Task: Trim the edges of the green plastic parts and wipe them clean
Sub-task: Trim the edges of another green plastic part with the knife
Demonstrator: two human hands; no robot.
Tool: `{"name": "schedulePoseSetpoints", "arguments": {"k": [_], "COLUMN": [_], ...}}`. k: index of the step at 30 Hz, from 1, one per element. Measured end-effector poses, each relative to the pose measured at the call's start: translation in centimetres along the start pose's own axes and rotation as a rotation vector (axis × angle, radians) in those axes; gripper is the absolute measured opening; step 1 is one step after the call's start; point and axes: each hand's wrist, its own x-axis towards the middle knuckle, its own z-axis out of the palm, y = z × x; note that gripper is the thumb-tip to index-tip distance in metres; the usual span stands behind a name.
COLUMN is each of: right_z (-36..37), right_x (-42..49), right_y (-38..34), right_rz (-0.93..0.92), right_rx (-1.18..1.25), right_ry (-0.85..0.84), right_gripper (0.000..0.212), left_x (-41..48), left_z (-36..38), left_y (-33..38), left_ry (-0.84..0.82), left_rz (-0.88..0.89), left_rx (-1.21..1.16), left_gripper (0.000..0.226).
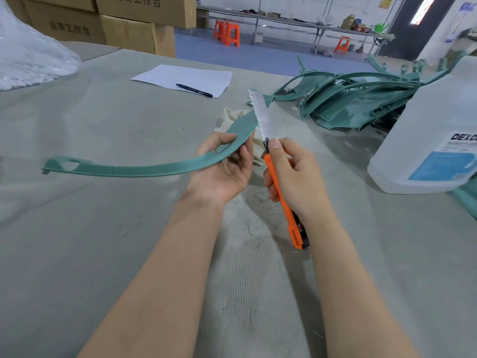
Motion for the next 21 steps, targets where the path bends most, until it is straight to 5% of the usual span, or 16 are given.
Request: {"name": "schedulePoseSetpoints", "arguments": {"k": [21], "right_z": [0.6], "right_x": [-0.35], "right_y": [-0.02], "right_rz": [-0.004], "right_rx": [-0.022], "right_ry": [-0.185], "right_gripper": [0.032], "left_x": [0.82], "left_z": [-0.54], "left_y": [0.35], "left_ry": [0.096], "left_rz": [0.091], "left_rx": [-0.002], "left_gripper": [0.032]}}
